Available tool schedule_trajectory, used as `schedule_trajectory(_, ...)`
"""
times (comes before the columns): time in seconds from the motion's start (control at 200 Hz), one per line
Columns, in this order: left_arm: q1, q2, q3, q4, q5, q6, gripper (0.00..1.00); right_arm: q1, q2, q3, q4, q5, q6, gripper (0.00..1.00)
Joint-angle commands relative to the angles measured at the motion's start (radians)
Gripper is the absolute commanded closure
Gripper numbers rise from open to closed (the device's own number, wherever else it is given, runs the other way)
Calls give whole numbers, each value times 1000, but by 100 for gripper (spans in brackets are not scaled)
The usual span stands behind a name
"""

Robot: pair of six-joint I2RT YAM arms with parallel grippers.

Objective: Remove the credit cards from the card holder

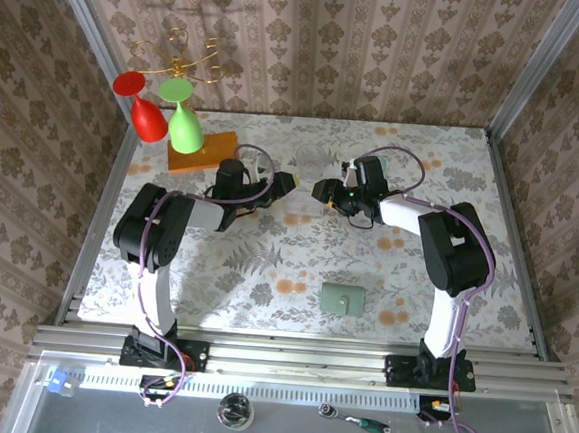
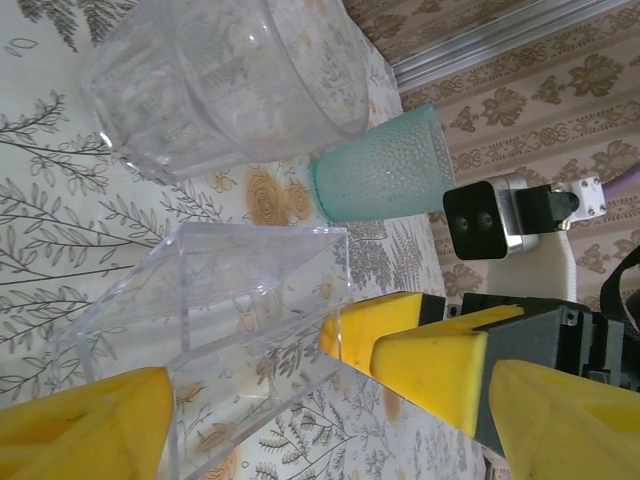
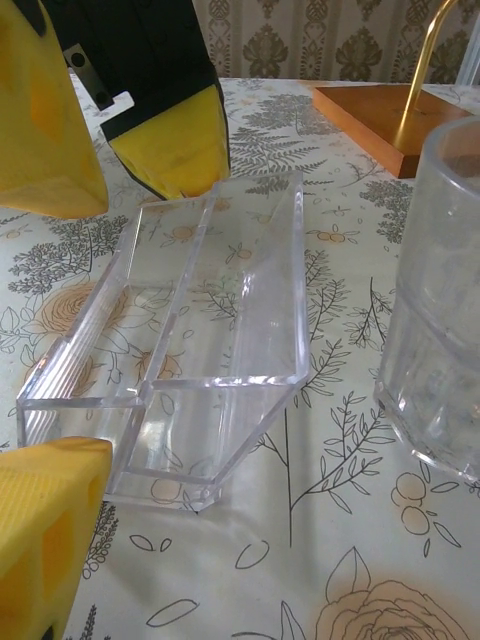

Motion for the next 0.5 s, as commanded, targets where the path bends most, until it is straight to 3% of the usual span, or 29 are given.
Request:
schedule_trajectory(0.0,-14,0,-10,49,25,-15,17,-1,-31,-10,-19,-34,-5,39)
schedule_trajectory(0.495,46,-52,-70,21,12,1,16,0,-134,-57,-137,37,-56,32)
